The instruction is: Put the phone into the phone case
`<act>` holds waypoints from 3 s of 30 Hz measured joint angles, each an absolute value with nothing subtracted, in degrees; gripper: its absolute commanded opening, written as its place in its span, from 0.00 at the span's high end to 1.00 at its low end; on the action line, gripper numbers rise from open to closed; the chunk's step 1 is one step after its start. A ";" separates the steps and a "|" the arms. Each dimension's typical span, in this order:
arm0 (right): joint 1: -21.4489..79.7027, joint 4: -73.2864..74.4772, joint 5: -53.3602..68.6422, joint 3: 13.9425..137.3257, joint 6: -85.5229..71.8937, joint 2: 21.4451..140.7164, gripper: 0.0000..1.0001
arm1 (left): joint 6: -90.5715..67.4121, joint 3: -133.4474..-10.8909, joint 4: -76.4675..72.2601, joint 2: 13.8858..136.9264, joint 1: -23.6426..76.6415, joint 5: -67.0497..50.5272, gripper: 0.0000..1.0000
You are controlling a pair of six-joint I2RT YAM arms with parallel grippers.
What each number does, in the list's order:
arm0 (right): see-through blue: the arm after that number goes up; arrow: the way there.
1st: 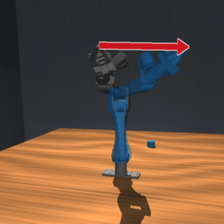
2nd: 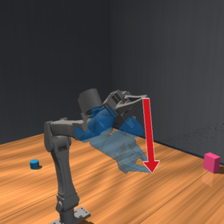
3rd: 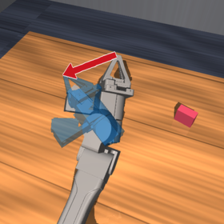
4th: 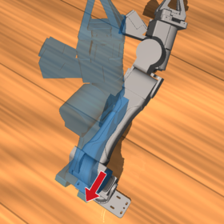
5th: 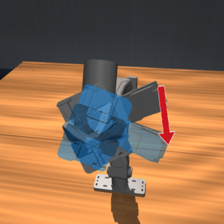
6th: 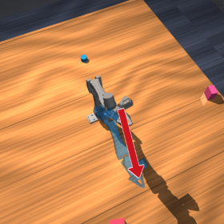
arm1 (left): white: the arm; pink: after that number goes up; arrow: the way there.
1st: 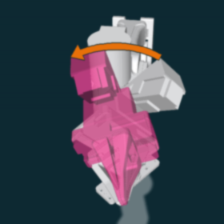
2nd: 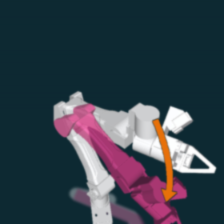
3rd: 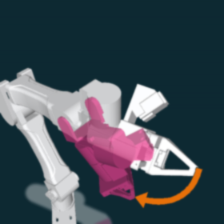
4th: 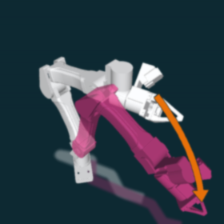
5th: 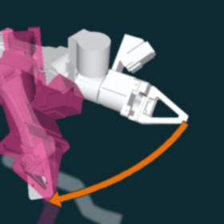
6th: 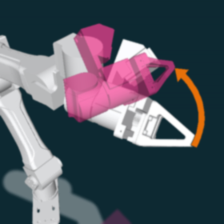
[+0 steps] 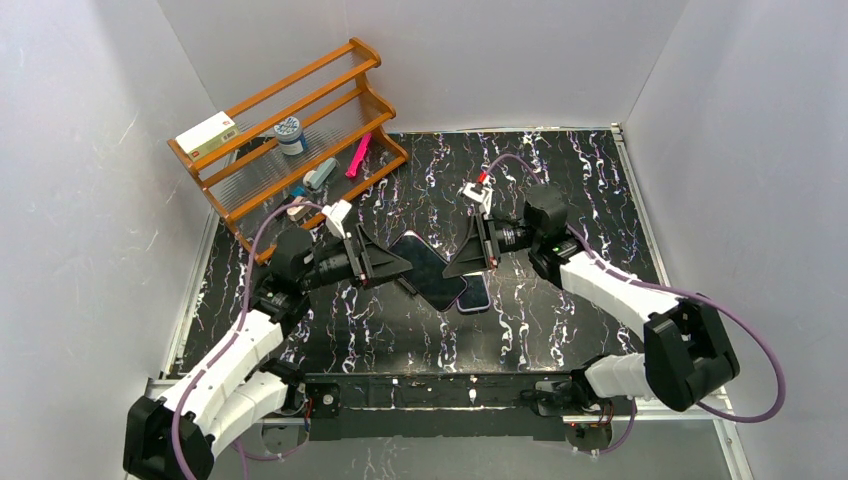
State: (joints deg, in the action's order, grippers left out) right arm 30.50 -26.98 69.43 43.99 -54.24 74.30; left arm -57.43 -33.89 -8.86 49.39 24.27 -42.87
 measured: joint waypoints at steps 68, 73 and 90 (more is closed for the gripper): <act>35.05 -59.16 48.49 33.08 -81.43 76.40 0.61 | -94.28 -18.98 -36.32 43.62 24.34 -24.16 1.00; 35.44 -61.28 48.10 32.84 -82.30 76.38 0.60 | -96.05 -18.24 -37.30 43.09 24.34 -23.92 1.00; 35.68 -64.45 47.90 32.71 -82.89 76.40 0.70 | -99.00 -17.28 -38.92 42.28 24.40 -23.29 1.00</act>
